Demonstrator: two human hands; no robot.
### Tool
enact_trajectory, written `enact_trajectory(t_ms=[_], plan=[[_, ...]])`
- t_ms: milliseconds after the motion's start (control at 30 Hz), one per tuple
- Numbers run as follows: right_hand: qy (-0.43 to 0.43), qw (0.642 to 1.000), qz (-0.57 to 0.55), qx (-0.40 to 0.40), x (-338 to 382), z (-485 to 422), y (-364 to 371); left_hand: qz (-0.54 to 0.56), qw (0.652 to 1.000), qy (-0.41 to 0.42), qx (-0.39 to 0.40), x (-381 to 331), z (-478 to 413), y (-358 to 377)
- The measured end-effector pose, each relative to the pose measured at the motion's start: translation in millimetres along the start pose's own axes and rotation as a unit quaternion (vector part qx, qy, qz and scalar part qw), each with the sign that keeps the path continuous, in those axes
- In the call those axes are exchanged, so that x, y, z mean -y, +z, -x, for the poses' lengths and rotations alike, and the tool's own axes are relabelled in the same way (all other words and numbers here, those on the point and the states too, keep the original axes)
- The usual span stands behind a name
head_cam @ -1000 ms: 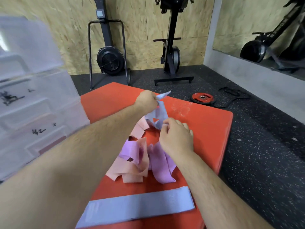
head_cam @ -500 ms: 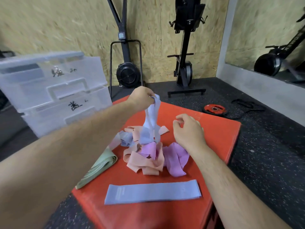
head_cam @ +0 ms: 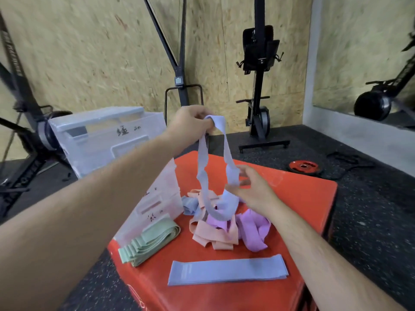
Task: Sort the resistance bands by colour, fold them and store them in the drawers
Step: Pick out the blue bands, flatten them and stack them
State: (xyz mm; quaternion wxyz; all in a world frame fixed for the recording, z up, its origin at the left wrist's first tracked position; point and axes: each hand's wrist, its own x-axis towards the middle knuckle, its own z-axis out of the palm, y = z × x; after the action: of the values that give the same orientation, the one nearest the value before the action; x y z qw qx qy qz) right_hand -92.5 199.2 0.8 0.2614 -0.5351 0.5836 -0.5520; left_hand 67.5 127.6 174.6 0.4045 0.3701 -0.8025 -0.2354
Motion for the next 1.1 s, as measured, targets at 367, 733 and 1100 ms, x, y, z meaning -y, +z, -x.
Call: enact_trajectory(t_ms=[367, 733, 1100], plan=[[-0.017, 0.993, -0.061, -0.100, 34, 62, -4, 0.110, 0.988, -0.098, 0.042, 81, 135, 22], [-0.051, 0.995, -0.025, -0.078, 44, 95, 25, 0.194, 0.981, -0.015, -0.027, 79, 187, 61], [-0.025, 0.999, 0.031, 0.036, 39, 94, 32, 0.159, 0.987, -0.008, 0.002, 99, 187, 54]])
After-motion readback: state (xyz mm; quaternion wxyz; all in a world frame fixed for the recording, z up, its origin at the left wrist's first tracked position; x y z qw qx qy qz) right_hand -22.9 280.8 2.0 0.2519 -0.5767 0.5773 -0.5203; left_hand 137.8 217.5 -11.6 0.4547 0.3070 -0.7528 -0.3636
